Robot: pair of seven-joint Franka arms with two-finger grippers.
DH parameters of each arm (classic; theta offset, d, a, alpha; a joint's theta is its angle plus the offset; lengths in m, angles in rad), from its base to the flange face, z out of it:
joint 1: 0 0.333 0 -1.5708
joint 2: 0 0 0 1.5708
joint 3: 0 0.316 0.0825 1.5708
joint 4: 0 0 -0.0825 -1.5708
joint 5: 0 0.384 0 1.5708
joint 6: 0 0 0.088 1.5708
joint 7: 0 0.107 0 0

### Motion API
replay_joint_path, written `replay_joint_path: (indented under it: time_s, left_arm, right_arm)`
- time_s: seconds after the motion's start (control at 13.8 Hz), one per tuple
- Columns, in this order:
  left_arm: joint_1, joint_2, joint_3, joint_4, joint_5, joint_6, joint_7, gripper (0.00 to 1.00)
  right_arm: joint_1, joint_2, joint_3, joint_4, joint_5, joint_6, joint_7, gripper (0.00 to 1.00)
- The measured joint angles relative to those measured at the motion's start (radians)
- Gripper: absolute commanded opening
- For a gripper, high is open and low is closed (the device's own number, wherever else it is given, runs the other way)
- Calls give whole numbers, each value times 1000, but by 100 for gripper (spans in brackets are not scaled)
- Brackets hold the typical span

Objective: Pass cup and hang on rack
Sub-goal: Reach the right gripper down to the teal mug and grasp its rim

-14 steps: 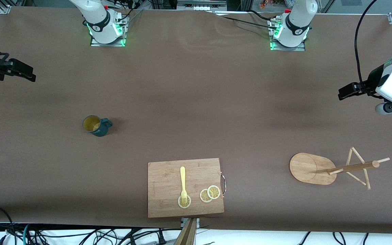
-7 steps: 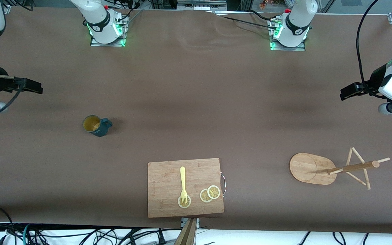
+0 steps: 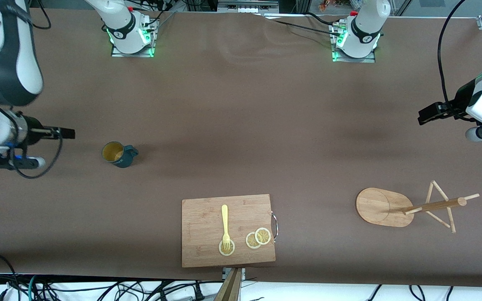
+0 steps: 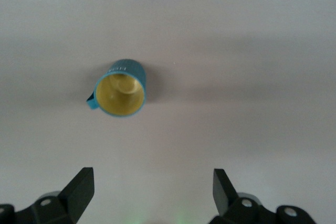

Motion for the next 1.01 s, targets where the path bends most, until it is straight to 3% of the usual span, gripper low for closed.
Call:
replay_joint_path:
  time_s: [0.22, 0.65, 1.01]
  left_arm:
    - [-3, 62, 0, 23, -3, 107, 0, 100]
    - [-7, 86, -1, 59, -24, 115, 0, 100]
    - [-7, 87, -1, 60, -25, 115, 0, 100]
  right_arm:
    - [0, 19, 0, -117, 0, 143, 0, 100]
    - [0, 23, 1, -310, 0, 409, 0, 100]
    - [0, 66, 3, -373, 0, 553, 0, 100]
